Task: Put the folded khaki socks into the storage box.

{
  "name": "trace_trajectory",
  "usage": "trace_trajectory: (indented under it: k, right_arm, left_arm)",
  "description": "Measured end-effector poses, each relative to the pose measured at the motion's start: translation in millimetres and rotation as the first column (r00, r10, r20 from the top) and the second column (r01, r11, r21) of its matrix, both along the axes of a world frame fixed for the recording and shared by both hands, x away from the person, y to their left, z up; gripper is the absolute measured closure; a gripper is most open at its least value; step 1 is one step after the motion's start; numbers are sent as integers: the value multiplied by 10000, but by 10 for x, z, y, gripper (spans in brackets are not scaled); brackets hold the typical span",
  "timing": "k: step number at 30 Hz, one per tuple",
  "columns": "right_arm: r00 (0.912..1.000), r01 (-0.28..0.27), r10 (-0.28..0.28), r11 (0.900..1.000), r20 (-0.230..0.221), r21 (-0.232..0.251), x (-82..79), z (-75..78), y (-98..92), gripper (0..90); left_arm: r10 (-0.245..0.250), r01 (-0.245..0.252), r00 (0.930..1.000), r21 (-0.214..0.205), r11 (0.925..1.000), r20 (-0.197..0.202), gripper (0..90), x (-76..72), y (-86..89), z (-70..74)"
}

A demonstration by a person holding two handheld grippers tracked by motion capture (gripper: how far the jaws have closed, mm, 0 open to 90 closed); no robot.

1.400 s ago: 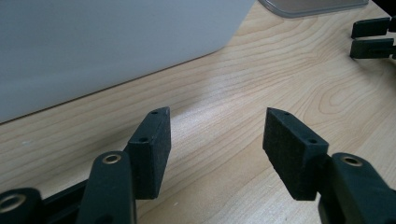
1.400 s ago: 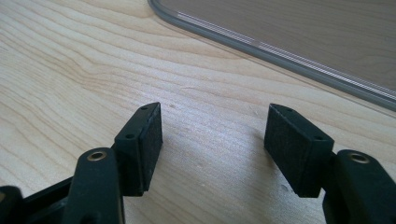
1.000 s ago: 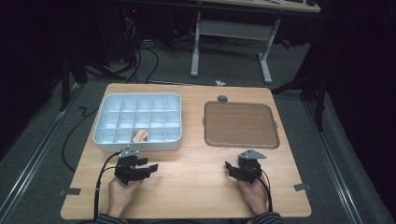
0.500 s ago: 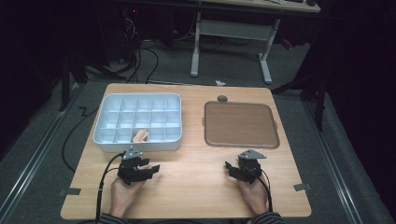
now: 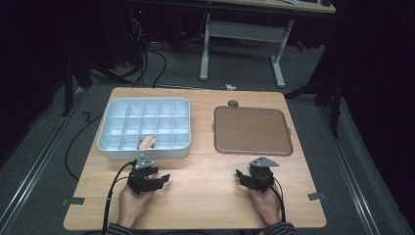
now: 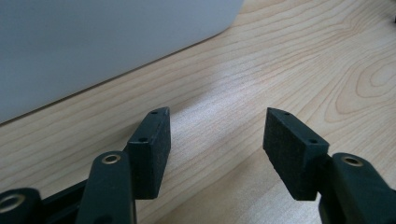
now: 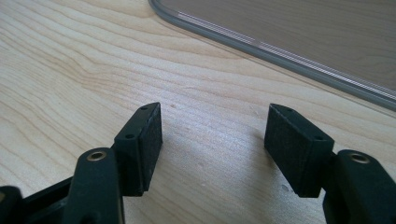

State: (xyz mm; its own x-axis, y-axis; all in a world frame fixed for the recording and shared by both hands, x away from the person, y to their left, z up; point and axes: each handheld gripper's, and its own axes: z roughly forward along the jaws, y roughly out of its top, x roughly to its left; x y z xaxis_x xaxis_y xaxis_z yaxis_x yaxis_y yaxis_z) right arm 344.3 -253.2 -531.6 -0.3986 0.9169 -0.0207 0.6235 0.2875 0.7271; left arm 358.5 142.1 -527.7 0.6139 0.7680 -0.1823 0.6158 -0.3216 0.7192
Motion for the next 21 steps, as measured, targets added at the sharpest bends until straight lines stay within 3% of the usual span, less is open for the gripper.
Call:
trace_trajectory:
  k: [11, 21]
  right_arm:
    - [10000, -11, 11, 10000, 1, -2, -1, 0, 0, 369]
    - [10000, -9, 9, 10000, 0, -3, -1, 0, 0, 369]
  left_arm:
    - [-68, 59, 9994, 268, 9996, 329, 419, -3, -81, -31]
    - [-201, 117, 9954, 892, 9959, 938, 406, -38, -149, -55]
